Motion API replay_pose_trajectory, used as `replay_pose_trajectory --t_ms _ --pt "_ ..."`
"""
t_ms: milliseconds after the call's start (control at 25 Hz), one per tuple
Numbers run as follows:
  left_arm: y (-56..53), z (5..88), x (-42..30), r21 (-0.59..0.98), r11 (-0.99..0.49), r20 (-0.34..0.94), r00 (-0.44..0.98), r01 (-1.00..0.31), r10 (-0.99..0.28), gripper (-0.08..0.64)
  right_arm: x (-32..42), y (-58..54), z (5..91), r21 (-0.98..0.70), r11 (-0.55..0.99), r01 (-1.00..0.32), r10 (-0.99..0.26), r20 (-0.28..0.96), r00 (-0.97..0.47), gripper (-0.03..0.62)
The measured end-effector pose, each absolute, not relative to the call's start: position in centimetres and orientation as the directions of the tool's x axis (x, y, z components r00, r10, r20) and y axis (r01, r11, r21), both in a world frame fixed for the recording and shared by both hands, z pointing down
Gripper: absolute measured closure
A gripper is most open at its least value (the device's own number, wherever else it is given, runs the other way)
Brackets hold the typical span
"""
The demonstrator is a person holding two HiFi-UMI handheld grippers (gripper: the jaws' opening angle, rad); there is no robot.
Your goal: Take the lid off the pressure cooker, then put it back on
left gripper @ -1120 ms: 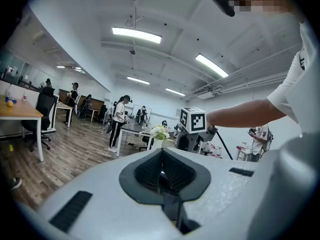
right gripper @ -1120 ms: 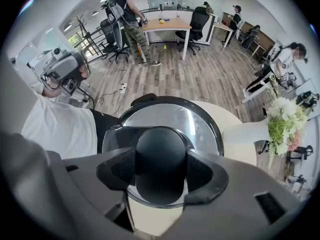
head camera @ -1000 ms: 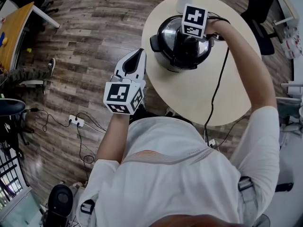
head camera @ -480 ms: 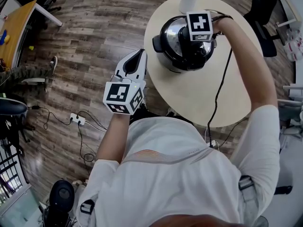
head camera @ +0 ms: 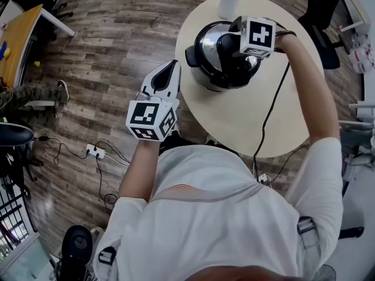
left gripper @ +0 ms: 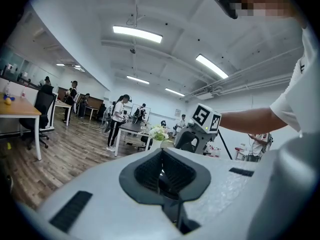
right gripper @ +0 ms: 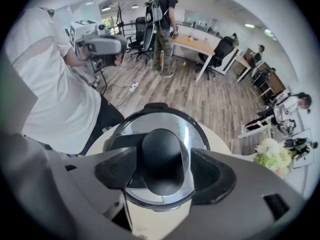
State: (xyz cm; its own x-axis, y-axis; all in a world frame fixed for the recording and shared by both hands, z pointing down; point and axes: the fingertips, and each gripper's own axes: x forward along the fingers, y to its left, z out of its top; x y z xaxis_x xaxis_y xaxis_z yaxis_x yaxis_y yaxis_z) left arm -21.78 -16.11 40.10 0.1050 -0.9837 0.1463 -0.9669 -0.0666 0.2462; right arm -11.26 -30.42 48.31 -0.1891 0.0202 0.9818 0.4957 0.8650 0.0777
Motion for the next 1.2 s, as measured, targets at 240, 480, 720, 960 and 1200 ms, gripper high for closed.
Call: replay_pose_trajectory --t_ms 240,480,720,960,1200 --pt "-17.6 38.8 -21.9 0.231 -0.086 0.129 0.119 -0.969 -0.985 0.555 -11.1 -31.6 40.5 0.247 0.965 0.085 -0.118 0.704 -0.700 0.276" --pt "-19.3 36.5 -20.7 0.198 -0.130 0.094 0.151 -0.971 -0.984 0.555 -5.9 -30.3 34.2 0.107 0.933 -0.342 -0.359 0.309 -0.881 0.276" --pt "-21.0 34.7 -17.0 0.170 -0.223 0.074 0.238 -0.960 -0.968 0.555 -0.1 -26.6 28.9 0.031 0.847 -0.531 -0.531 0.006 -0.847 0.305" --pt "-22.0 33.6 -12.8 0.128 -0.311 0.074 0.322 -0.942 -0.944 0.555 6.9 -25.4 27.6 -0.010 0.727 -0.687 -0.684 -0.100 -0.722 0.541" --pt "-22.5 32.8 -10.5 0.097 -0.342 0.070 0.349 -0.935 -0.935 0.555 9.8 -25.8 28.3 -0.002 0.668 -0.744 -0.743 -0.039 -0.668 0.592"
